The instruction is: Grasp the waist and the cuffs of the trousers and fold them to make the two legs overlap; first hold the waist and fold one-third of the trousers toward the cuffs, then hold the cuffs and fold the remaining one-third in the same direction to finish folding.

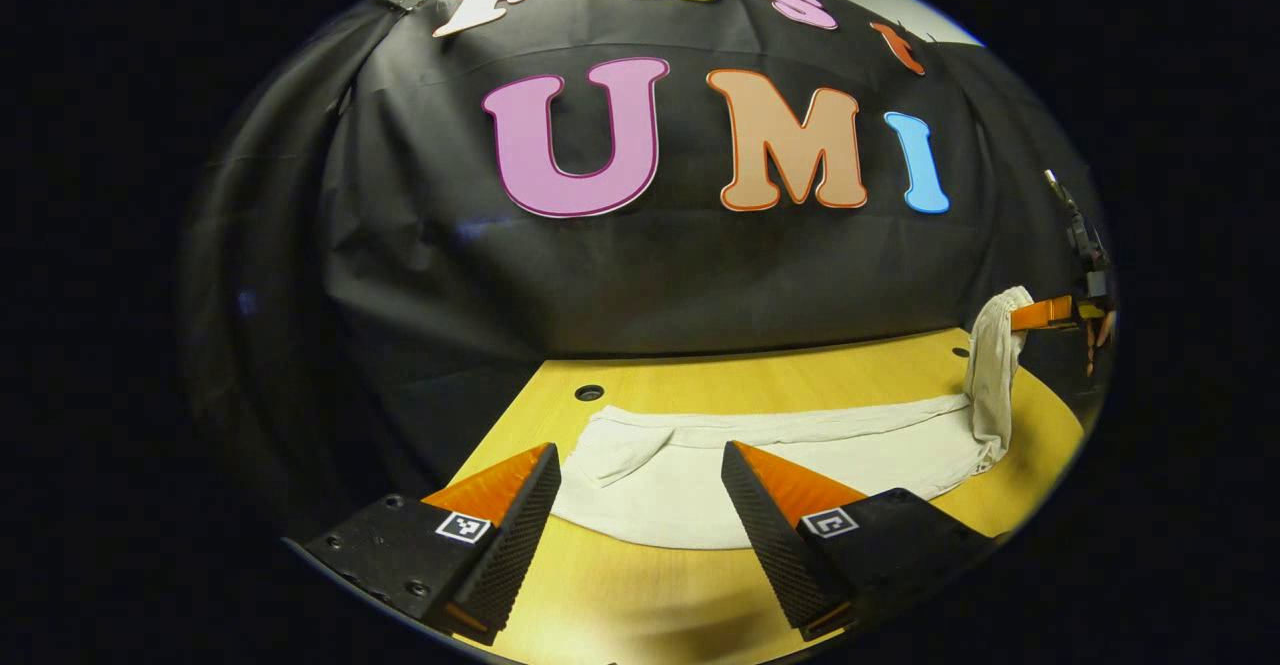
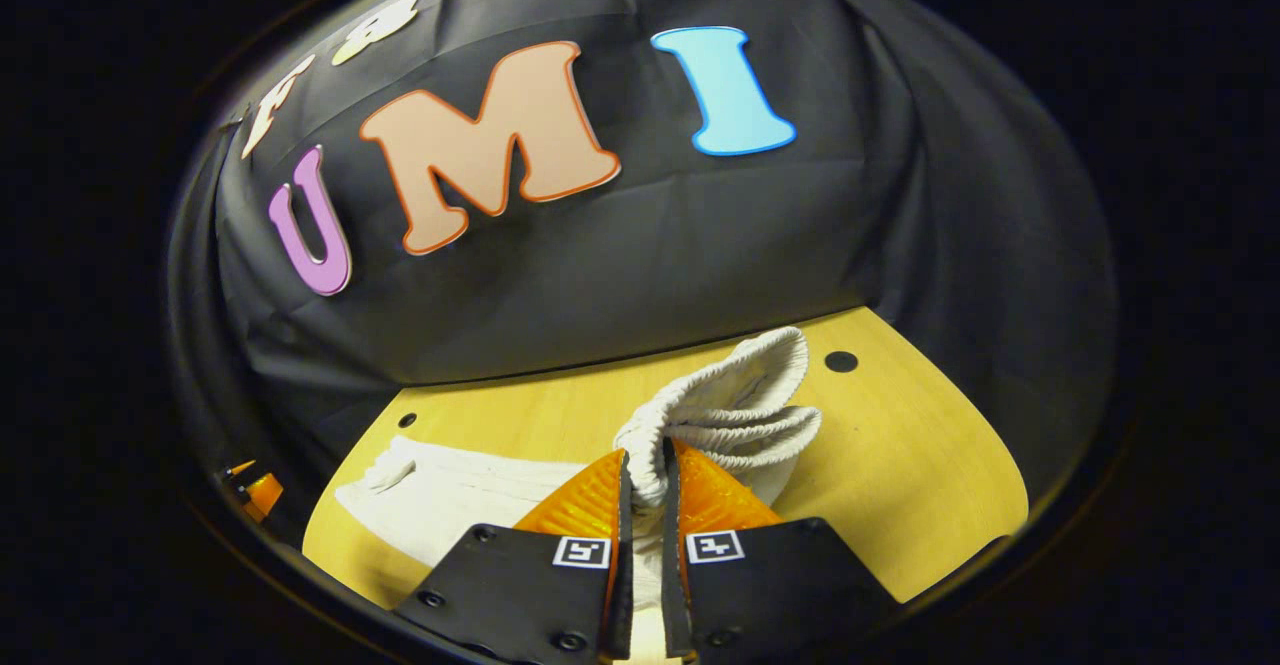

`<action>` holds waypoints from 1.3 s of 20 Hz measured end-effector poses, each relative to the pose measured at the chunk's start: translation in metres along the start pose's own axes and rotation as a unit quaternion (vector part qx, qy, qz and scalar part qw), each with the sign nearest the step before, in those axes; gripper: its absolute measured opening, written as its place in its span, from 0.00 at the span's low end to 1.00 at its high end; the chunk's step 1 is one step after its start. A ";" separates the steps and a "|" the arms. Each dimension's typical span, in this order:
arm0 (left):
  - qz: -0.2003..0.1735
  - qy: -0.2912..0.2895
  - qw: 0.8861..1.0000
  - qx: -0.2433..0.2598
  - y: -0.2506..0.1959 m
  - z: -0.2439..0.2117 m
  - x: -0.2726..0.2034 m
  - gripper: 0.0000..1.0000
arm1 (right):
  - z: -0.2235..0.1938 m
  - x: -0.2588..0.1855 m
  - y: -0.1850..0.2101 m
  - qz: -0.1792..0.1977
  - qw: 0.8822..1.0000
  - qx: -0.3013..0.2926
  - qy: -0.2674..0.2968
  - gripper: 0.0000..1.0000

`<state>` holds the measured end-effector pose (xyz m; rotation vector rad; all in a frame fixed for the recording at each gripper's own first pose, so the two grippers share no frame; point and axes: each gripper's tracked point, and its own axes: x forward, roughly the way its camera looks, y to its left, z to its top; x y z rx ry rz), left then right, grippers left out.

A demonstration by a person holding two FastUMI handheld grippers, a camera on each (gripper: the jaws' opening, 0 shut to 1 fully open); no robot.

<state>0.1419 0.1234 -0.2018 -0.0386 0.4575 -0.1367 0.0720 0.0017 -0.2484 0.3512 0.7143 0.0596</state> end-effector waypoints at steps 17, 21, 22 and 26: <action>0.002 0.044 0.999 -0.001 0.082 -0.054 0.003 0.96 | -0.113 0.062 0.093 0.050 0.978 -0.135 0.149 0.24; -0.008 0.059 0.998 -0.024 0.089 -0.069 0.025 0.97 | -0.106 0.050 0.081 0.072 0.977 -0.141 0.143 0.76; -0.010 0.061 0.998 -0.030 0.091 -0.073 0.031 0.96 | -0.100 0.049 0.080 0.065 0.978 -0.146 0.134 0.96; -0.014 0.081 0.995 -0.050 0.101 -0.095 0.066 0.96 | -0.085 0.030 0.080 0.045 0.984 -0.139 0.105 0.98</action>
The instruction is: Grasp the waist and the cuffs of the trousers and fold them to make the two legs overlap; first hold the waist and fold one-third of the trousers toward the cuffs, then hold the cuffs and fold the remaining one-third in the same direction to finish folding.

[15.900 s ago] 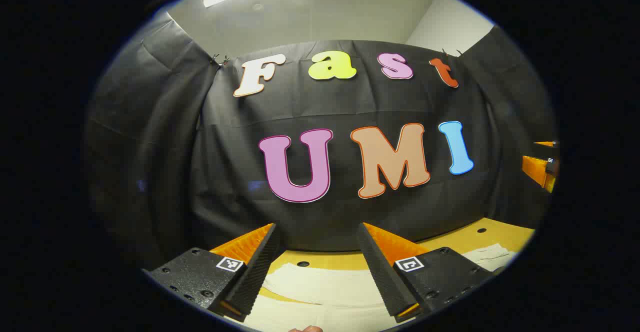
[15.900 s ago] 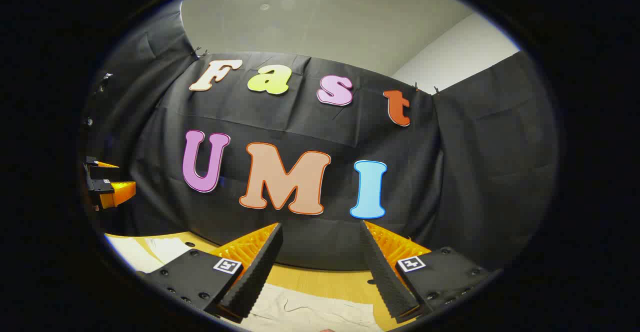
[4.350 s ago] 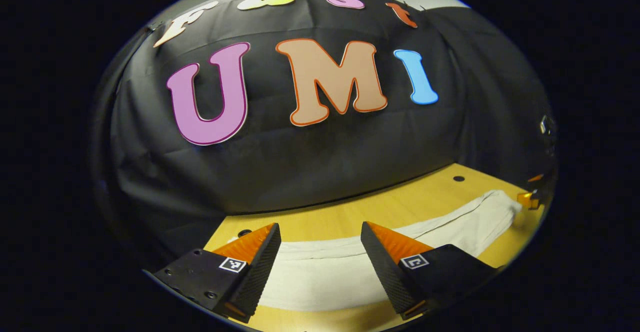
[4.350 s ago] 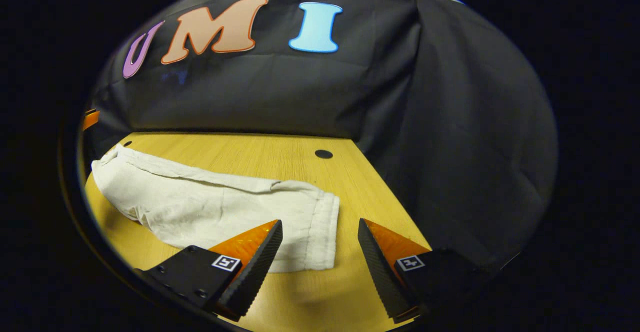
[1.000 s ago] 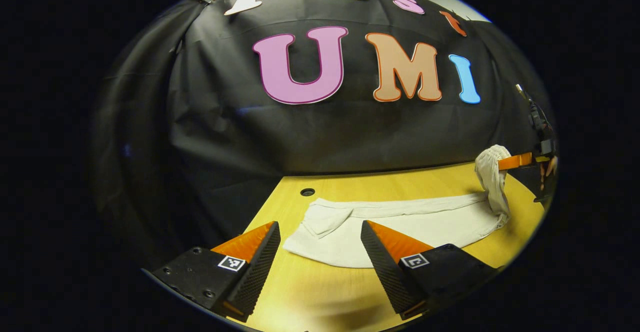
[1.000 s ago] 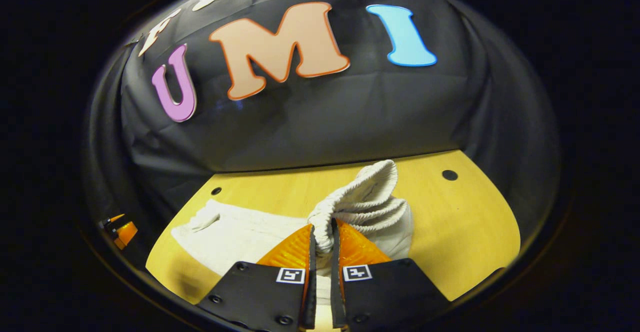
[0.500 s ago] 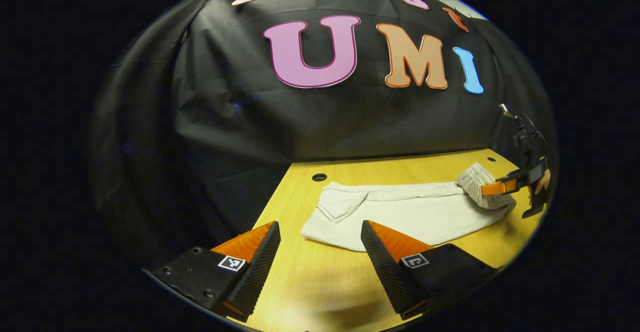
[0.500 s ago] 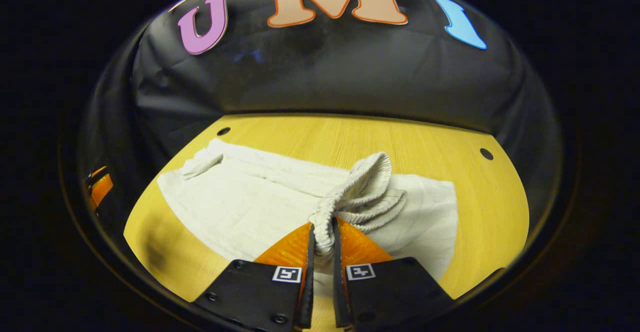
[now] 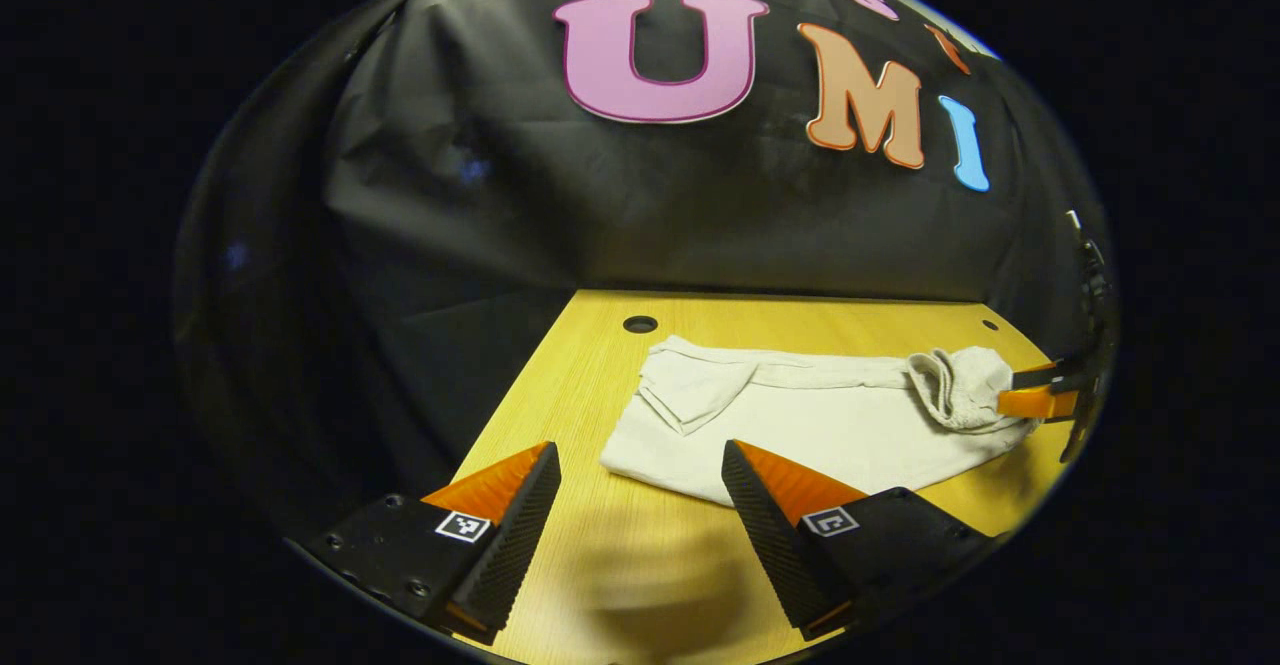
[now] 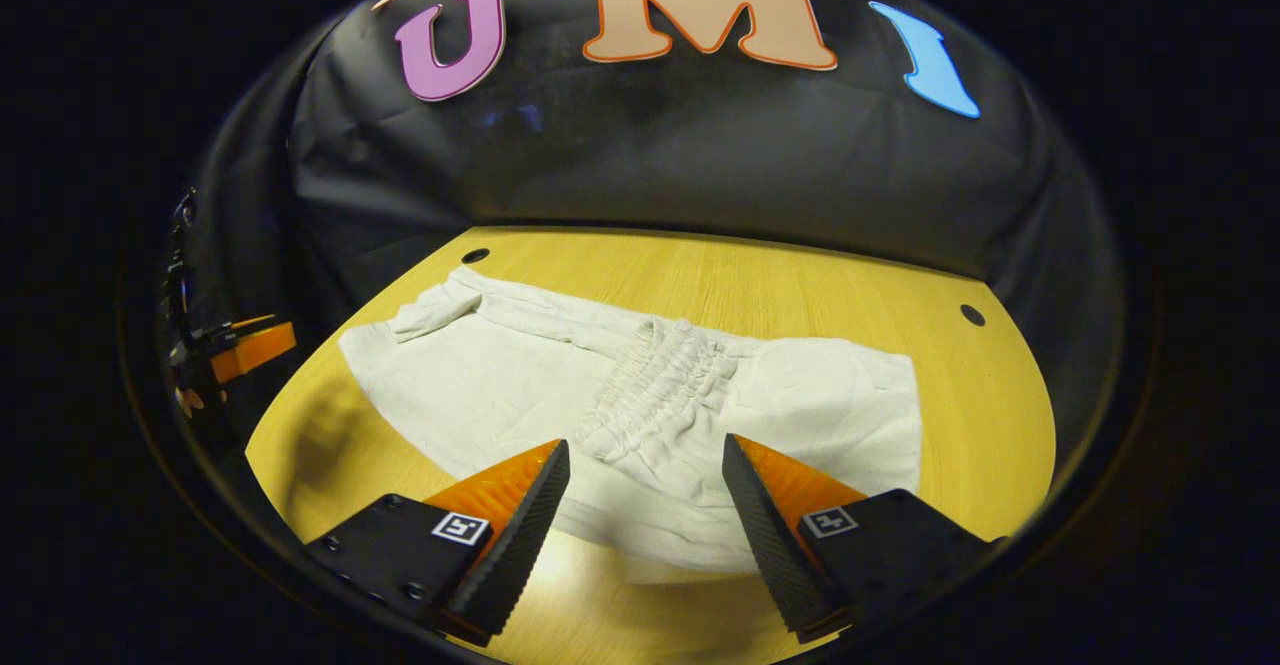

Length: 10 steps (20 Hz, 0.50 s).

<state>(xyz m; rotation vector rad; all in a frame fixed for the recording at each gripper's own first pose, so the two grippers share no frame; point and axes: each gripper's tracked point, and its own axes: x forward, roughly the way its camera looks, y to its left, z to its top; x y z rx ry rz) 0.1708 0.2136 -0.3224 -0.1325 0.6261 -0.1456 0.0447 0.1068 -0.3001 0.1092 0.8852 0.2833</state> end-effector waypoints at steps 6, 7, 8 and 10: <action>-0.025 0.044 0.997 -0.052 0.000 -0.026 0.062 0.97 | 0.002 -0.045 -0.037 -0.050 0.998 0.014 -0.024 0.94; -0.023 0.053 0.997 -0.047 0.001 -0.032 0.068 0.95 | -0.003 -0.050 -0.043 -0.060 0.998 0.016 -0.023 0.94; -0.022 0.061 0.997 -0.040 0.002 -0.037 0.077 0.95 | -0.006 -0.056 -0.052 -0.070 0.997 0.019 -0.021 0.94; -0.026 0.079 0.996 -0.031 -0.004 -0.046 0.089 0.96 | -0.013 -0.064 -0.065 -0.086 0.996 0.031 -0.016 0.98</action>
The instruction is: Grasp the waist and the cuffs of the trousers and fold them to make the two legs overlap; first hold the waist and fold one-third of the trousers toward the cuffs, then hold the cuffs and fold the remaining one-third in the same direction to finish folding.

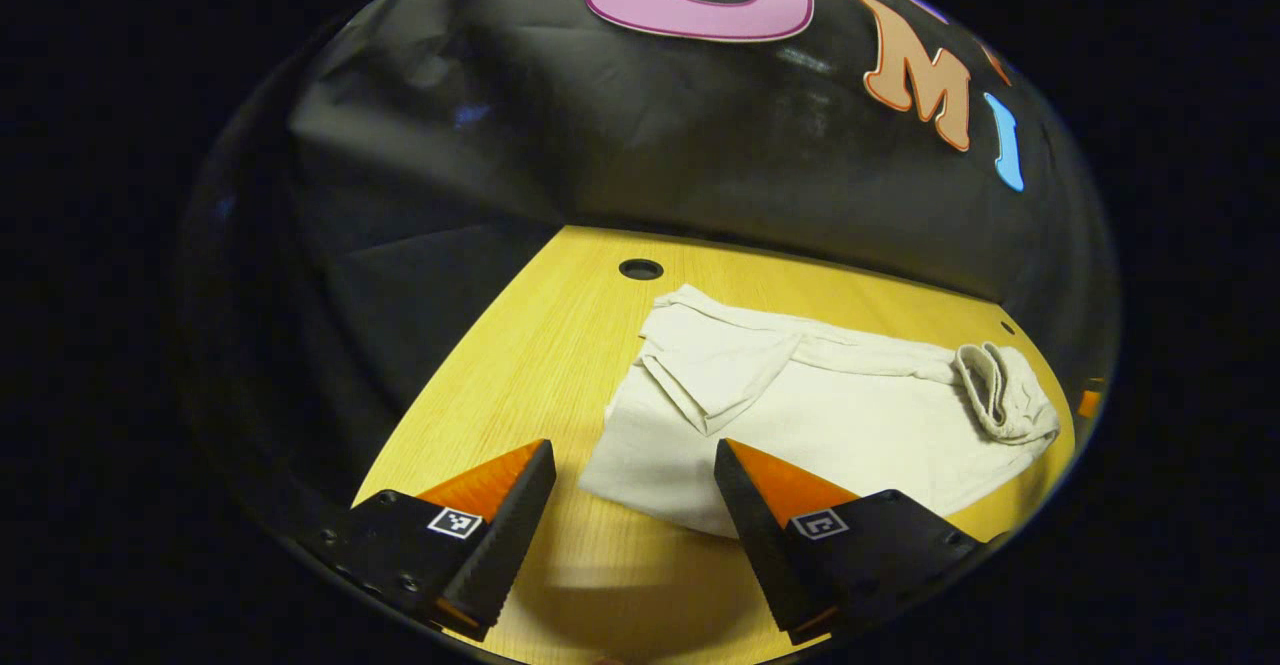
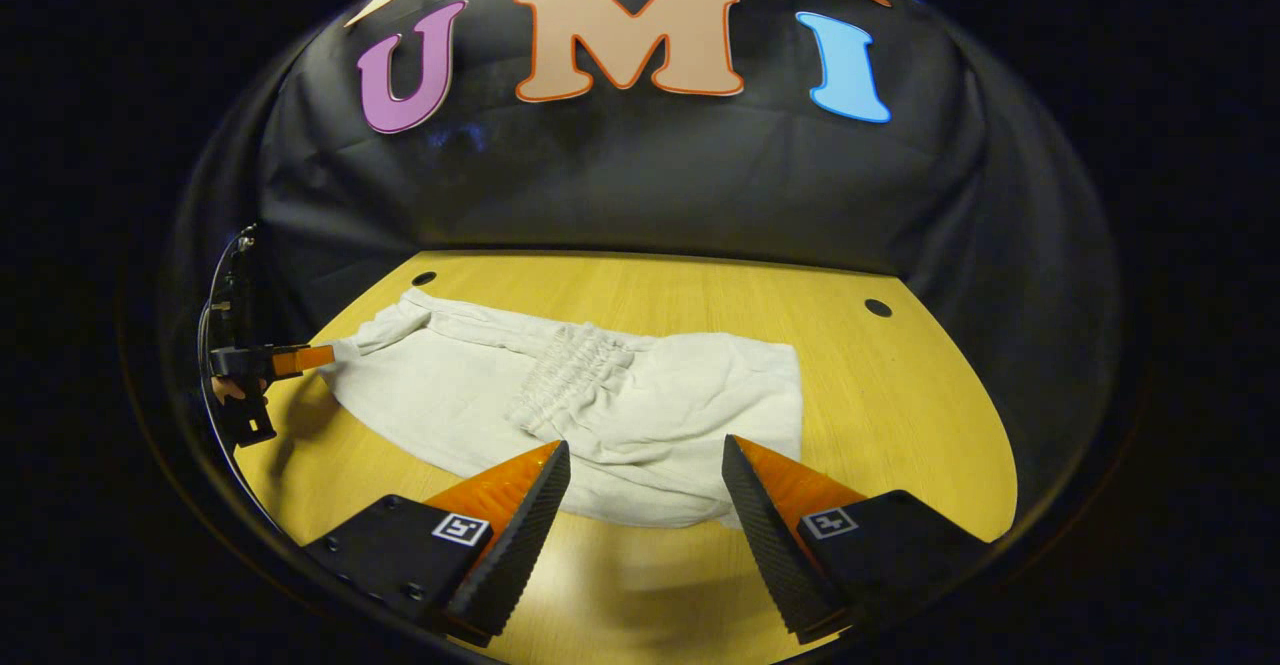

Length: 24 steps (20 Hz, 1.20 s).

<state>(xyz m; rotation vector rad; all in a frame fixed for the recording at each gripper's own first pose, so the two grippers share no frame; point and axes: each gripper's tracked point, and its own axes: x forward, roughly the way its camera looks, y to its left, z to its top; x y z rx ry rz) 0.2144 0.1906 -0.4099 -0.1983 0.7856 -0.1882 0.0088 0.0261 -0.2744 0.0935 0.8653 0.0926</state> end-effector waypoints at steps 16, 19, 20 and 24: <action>-0.029 0.106 0.992 0.066 -0.058 -0.018 0.013 0.00 | 0.009 -0.019 -0.027 -0.003 1.000 0.019 -0.018 0.97; -0.032 0.079 0.995 0.052 -0.075 0.003 0.003 0.00 | 0.016 -0.027 -0.038 0.002 0.999 0.025 -0.027 0.94; -0.032 0.068 0.996 0.048 -0.083 0.013 -0.002 0.00 | 0.016 -0.029 -0.043 0.004 0.999 0.025 -0.027 0.94; -0.049 0.034 0.998 0.029 -0.126 0.045 -0.023 0.00 | 0.013 -0.039 -0.068 0.009 0.999 0.033 -0.030 0.97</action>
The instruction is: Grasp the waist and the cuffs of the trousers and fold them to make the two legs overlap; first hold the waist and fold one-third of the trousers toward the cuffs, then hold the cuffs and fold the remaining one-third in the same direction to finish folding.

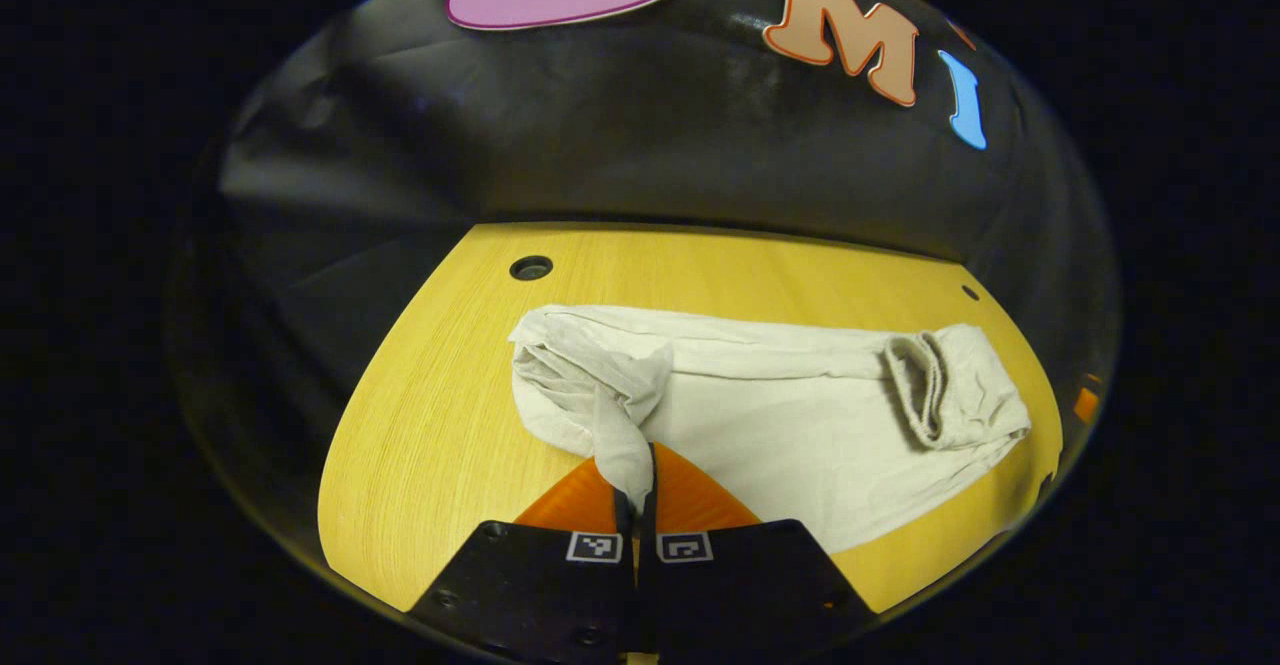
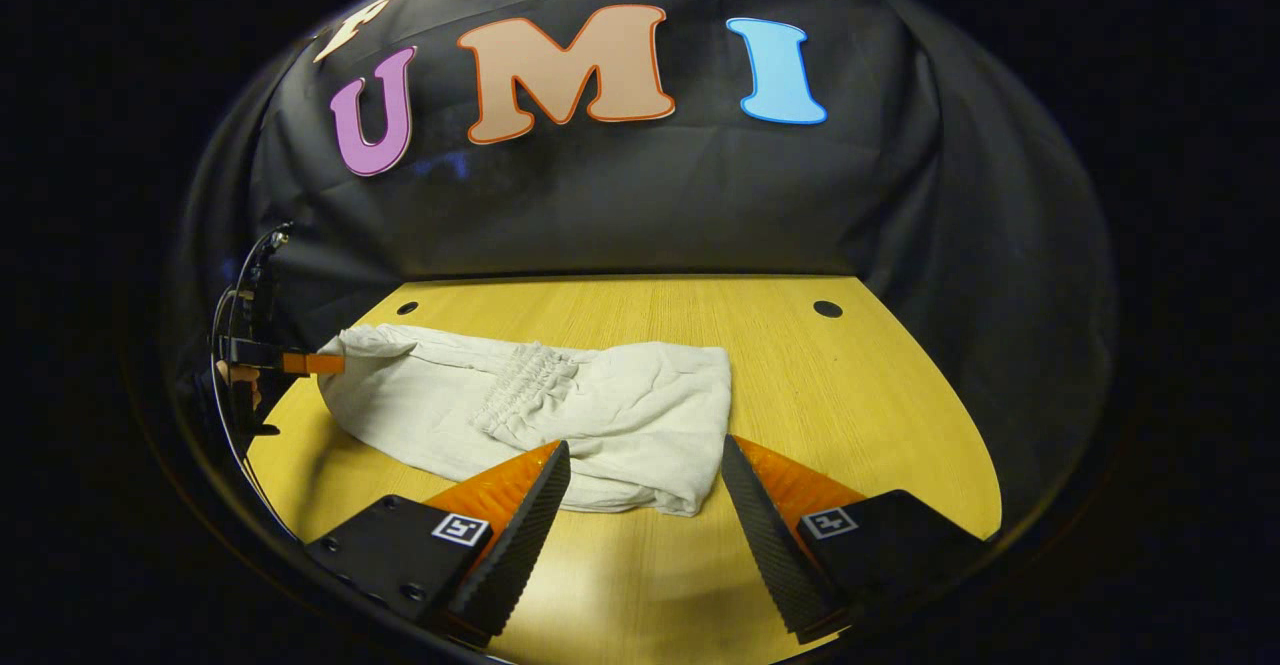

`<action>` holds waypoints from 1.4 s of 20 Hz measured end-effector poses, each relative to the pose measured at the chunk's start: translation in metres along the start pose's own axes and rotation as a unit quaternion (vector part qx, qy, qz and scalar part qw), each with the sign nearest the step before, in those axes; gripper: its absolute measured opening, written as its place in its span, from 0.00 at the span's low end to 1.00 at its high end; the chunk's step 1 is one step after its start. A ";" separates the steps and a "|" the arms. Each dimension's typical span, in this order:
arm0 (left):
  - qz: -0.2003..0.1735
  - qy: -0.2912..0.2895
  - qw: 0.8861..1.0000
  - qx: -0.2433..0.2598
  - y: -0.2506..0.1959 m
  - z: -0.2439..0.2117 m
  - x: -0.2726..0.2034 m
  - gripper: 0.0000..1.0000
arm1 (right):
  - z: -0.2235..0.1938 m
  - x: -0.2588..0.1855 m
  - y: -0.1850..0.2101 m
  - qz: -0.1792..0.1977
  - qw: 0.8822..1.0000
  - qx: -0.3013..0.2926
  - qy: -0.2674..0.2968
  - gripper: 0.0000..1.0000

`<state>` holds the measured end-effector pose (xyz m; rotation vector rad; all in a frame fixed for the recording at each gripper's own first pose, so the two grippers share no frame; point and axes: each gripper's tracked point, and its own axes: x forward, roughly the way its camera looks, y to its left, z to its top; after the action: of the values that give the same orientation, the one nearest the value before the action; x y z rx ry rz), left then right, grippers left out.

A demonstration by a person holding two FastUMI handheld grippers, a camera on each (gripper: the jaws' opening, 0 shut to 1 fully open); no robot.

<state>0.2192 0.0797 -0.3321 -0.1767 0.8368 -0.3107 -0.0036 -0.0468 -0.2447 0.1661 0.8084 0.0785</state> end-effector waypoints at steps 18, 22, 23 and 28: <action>-0.105 -0.071 0.991 0.034 -0.237 0.090 -0.021 0.00 | -0.022 -0.060 -0.103 0.009 0.998 0.061 -0.012 0.98; -0.129 -0.072 0.988 0.045 -0.288 0.094 -0.015 0.00 | -0.030 -0.071 -0.125 0.001 0.998 0.066 -0.010 0.98; -0.134 -0.071 0.987 0.049 -0.300 0.094 -0.014 0.00 | -0.032 -0.075 -0.130 0.000 0.998 0.066 -0.010 0.98; -0.160 -0.068 0.983 0.064 -0.357 0.089 -0.006 0.00 | -0.039 -0.081 -0.154 -0.010 0.998 0.068 -0.007 0.97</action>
<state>0.2107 -0.2515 -0.1716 -0.2092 0.6494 -0.6452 -0.0864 -0.2046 -0.2409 0.2862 0.8020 0.0037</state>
